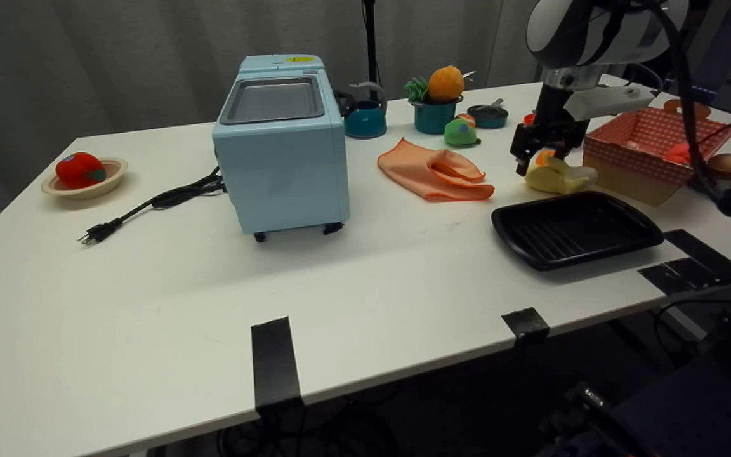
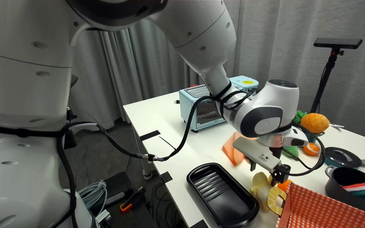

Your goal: Put the pineapple plush toy on top of the blue pot, put the banana plush toy in the basket

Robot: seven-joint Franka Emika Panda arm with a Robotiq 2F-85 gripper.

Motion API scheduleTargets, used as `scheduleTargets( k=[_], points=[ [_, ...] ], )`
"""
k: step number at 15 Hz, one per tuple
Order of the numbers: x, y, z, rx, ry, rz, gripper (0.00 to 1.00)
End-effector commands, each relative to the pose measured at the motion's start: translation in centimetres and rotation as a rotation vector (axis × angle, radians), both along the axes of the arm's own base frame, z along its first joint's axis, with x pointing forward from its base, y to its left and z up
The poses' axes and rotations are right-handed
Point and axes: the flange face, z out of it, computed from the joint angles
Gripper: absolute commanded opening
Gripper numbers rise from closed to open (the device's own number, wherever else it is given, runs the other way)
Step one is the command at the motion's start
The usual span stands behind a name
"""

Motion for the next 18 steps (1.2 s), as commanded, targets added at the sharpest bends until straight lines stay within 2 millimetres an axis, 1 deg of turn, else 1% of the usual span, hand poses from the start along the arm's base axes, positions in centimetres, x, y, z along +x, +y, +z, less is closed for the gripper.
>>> scheduleTargets(
  k=[1,5,7,8,9,11,12,13,15,18],
  points=[
    [0.7,-0.2,-0.8,0.010,-0.004,-0.007,0.56],
    [0.5,-1.0,-0.9,0.009,0.000,-0.025,0.25],
    [0.4,-1.4,-0.7,0.006,-0.002,-0.034,0.13],
    [0.3,-1.6,-0.6,0.004,-0.005,-0.038,0.05],
    [0.3,-1.7,-0.3,0.005,-0.009,-0.042,0.01],
    [0.4,-1.9,0.4,0.006,-0.024,-0.046,0.00],
    [0.6,-1.9,1.0,0.007,-0.035,-0.048,0.03],
    [0.7,-1.9,1.5,0.005,-0.045,-0.049,0.02],
    [1.3,-1.9,2.8,0.001,-0.070,-0.047,0.02],
    [2.5,-2.0,5.6,-0.012,-0.127,-0.040,0.02]
  ],
)
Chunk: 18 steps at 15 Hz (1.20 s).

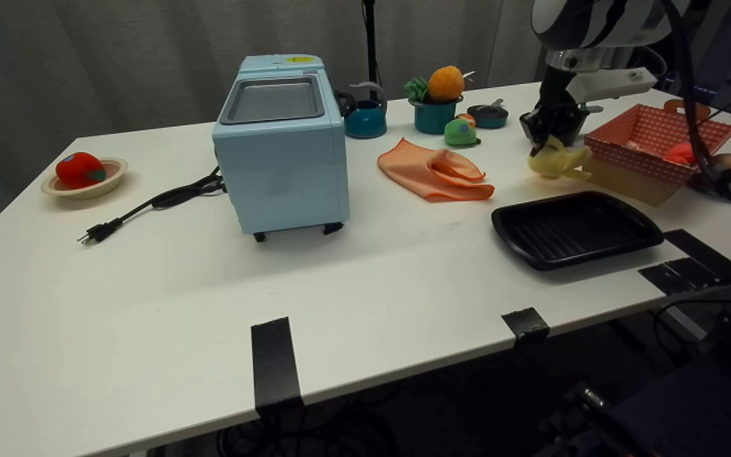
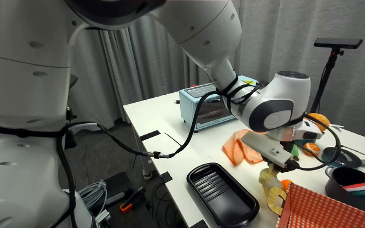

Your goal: Put the pineapple plush toy on top of the blue pot, put the banana plush toy in the basket

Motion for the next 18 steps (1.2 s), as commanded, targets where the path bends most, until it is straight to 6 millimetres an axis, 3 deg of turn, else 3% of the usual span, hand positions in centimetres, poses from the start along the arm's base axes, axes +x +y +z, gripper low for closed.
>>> scheduleTargets(
  k=[1,11,14,18],
  points=[
    [1.2,-0.2,4.1,-0.002,-0.087,-0.010,0.02],
    [4.4,-1.9,15.5,-0.058,-0.301,-0.022,0.02],
    [4.3,-3.8,18.2,-0.086,-0.325,-0.049,0.02],
    [2.8,-7.6,20.6,-0.135,-0.338,-0.114,0.02]
  ],
)
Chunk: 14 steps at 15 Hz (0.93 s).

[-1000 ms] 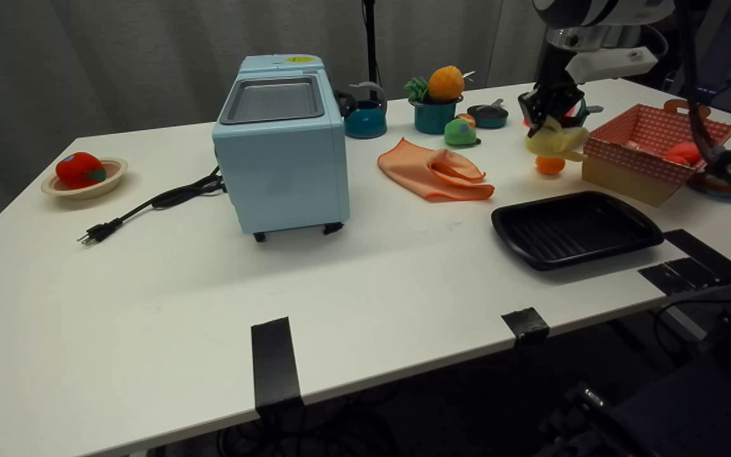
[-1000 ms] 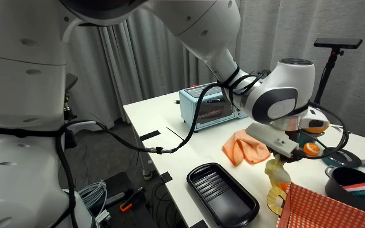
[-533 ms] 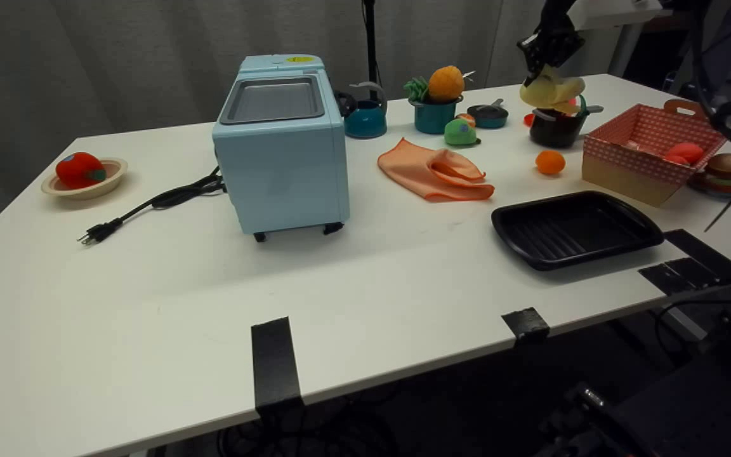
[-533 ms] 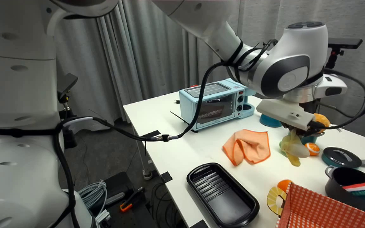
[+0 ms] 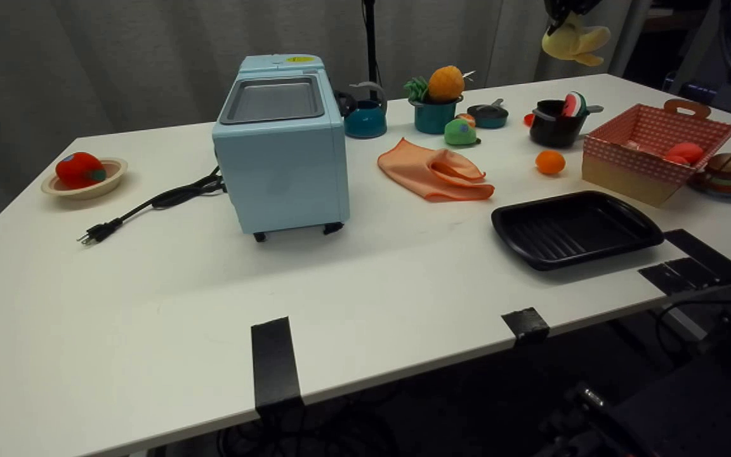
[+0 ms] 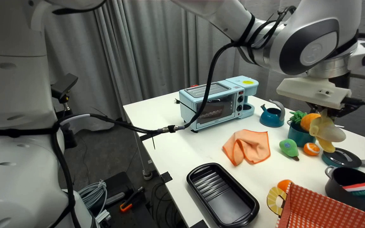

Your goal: Put the pineapple plush toy on top of the blue pot, put the banana plush toy in the basket

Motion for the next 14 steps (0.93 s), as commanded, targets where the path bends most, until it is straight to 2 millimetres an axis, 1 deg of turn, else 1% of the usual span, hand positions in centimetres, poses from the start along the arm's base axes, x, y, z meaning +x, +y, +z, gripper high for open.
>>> scheduleTargets(
  k=[1,4,7,9,11,14],
  points=[
    [-1.7,-3.6,2.4,-0.029,-0.011,-0.073,0.02],
    [-3.8,-7.0,2.9,-0.055,-0.006,-0.138,0.02],
    [-6.0,-9.8,2.1,-0.060,0.019,-0.202,0.02],
    [-7.4,-11.2,0.7,-0.047,0.050,-0.239,0.02],
    [-8.8,-12.1,-0.9,-0.035,0.078,-0.271,0.02],
    [-10.4,-12.8,-3.7,-0.017,0.129,-0.317,0.02]
  ],
)
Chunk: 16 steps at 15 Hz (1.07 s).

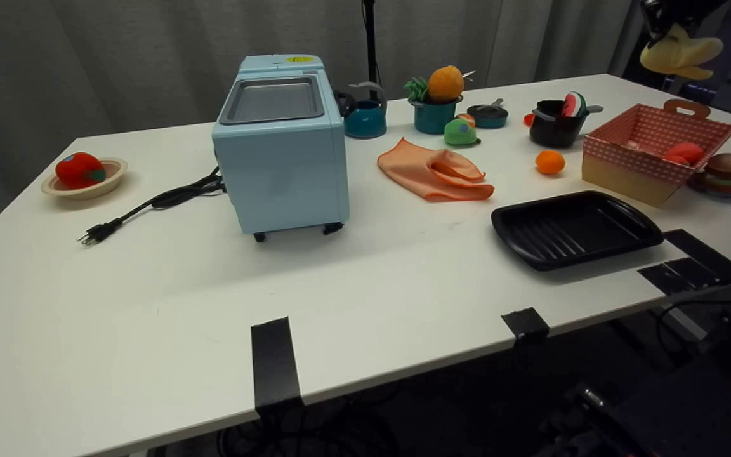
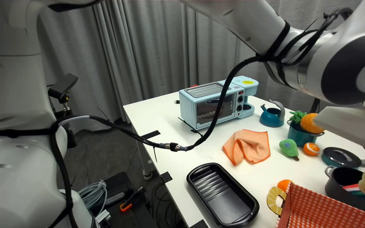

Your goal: Put the pineapple plush toy on top of the blue pot, put the banana plush toy in the basket

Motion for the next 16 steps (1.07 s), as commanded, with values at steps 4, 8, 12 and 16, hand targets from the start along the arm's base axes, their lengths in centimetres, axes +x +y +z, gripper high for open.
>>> scheduleTargets(
  k=[4,8,12,16],
  points=[
    [-3.6,-0.3,-5.3,0.062,0.096,-0.101,0.02],
    [-4.2,0.2,-7.9,0.088,0.126,-0.124,0.02],
    [-3.8,0.5,-8.9,0.090,0.141,-0.122,0.34],
    [-3.2,1.0,-8.2,0.088,0.135,-0.109,0.57]
  ],
)
